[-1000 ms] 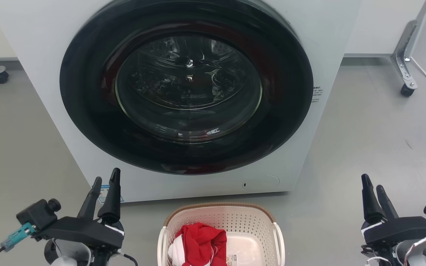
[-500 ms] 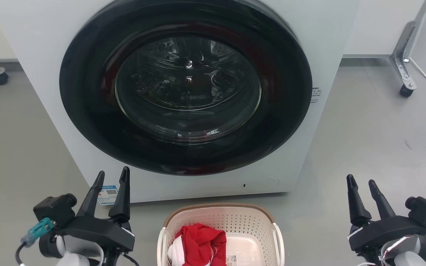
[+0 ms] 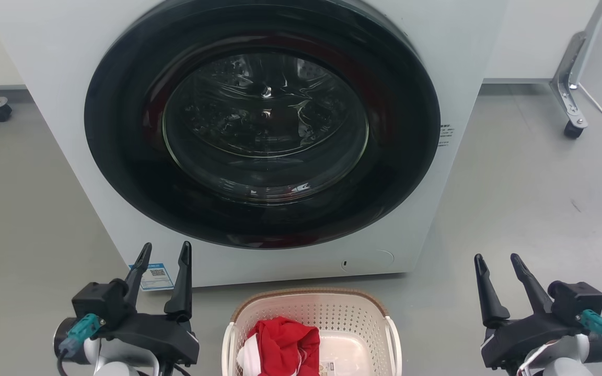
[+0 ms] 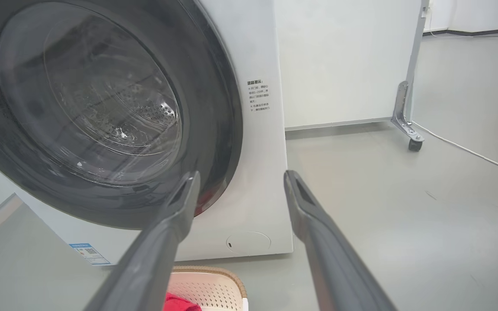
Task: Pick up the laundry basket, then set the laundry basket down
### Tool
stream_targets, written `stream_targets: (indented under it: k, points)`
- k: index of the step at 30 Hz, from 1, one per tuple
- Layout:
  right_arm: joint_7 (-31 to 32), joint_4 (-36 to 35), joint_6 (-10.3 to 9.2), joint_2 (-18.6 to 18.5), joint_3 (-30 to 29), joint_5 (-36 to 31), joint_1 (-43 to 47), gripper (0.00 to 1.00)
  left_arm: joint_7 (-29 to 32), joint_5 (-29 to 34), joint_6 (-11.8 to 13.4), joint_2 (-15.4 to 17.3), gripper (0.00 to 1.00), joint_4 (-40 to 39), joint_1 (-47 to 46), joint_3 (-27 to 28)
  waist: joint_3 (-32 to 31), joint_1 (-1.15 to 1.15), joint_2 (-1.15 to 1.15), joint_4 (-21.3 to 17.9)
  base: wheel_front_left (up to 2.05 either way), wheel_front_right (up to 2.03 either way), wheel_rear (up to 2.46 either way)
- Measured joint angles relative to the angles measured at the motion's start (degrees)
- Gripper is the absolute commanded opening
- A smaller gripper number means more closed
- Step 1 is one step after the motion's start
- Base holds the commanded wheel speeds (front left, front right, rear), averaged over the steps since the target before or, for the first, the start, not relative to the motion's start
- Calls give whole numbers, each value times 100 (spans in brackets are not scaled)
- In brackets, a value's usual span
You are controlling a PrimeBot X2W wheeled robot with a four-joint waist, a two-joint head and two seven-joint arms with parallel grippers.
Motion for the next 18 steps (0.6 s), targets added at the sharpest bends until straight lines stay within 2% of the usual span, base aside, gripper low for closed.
stream_targets:
  k: [13, 18]
  points:
    - [-267, 208, -102, -52, 191, -875, -31, 100, -280, 720, 246, 1, 100, 240, -81, -80, -3, 0, 0, -29, 0, 0, 0]
    - [-300, 252, -112, -53, 200, -981, -48, 100, -292, 789, 257, 0, 100, 310, -96, -75, 0, 0, 1, -47, 0, 0, 0]
